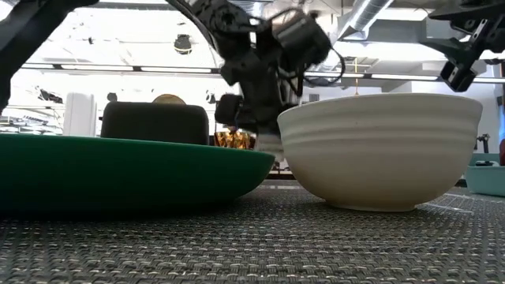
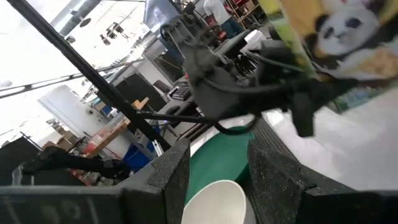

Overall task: Arrange a breakfast setting
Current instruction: Pour the cereal into the bowl

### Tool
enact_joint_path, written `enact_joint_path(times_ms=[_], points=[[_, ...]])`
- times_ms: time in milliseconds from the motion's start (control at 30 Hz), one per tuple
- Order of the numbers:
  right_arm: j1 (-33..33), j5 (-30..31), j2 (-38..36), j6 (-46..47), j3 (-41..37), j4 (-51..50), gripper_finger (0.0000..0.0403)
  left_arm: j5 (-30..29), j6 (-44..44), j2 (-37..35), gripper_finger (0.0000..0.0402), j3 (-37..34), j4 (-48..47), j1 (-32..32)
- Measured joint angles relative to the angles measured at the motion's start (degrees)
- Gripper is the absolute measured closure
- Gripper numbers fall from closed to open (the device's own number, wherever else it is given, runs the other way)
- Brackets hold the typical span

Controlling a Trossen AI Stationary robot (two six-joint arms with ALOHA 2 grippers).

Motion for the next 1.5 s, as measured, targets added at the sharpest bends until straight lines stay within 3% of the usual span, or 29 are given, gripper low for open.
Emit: enact_joint_path(times_ms=[167,367,500,733,1000,1300,1500], points=[[0.0,0.0,0.0,-0.2,0.0,-1.7,0.0214,2.0,2.8,-5.9,0.0242,0.0,-1.0,-2.6],[0.0,0.0,0.0,-0.3,0.0,-4.7,0.0214,7.9,20.1,-14.9,0.0242,0.0,-3.7,-7.9],[0.0,0.0,0.0,-0.3,0.0,-5.0,0.0214,10.9,26.9,-20.6,0.0242,0.1,-8.7,-11.7],[0.0,0.0,0.0,-0.2,0.0,-5.1,0.0214,15.1,20.5,-28.7,0.0242,0.1,-27.2,-17.2],[0.0,2.2,0.0,2.6,0.0,-8.3,0.0214,22.5,21.1,-29.5,0.0242,0.1,-39.9,-21.9],[0.0,7.8,0.0,6.4,0.0,-11.5,0.0214,22.7,24.2,-29.4,0.0242,0.1,-52.5,-27.2],[0.0,8.9,0.0,8.3,0.0,-12.9,0.0214,22.5,23.3,-29.4,0.0242,0.1,-54.8,-31.6]])
